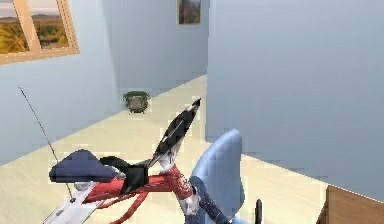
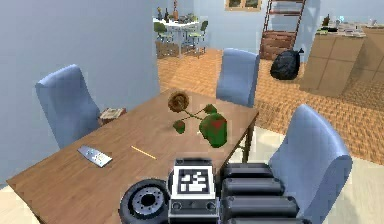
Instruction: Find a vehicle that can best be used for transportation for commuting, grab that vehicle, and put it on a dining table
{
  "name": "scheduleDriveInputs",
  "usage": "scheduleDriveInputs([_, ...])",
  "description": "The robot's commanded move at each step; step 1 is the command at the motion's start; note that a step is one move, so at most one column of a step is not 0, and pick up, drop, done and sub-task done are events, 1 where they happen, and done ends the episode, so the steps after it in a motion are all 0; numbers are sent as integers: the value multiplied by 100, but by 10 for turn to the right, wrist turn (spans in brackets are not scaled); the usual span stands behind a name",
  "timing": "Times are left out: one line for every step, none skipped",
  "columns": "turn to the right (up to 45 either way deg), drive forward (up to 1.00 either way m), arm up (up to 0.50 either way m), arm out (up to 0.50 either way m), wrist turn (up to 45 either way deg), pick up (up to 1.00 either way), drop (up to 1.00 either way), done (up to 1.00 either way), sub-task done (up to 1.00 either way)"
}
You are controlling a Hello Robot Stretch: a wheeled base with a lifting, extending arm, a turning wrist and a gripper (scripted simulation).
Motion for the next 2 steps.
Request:
scheduleDriveInputs([0,0,0,48,0,0,0,0,0])
scheduleDriveInputs([0,0,0,0,450,0,0,0,0])
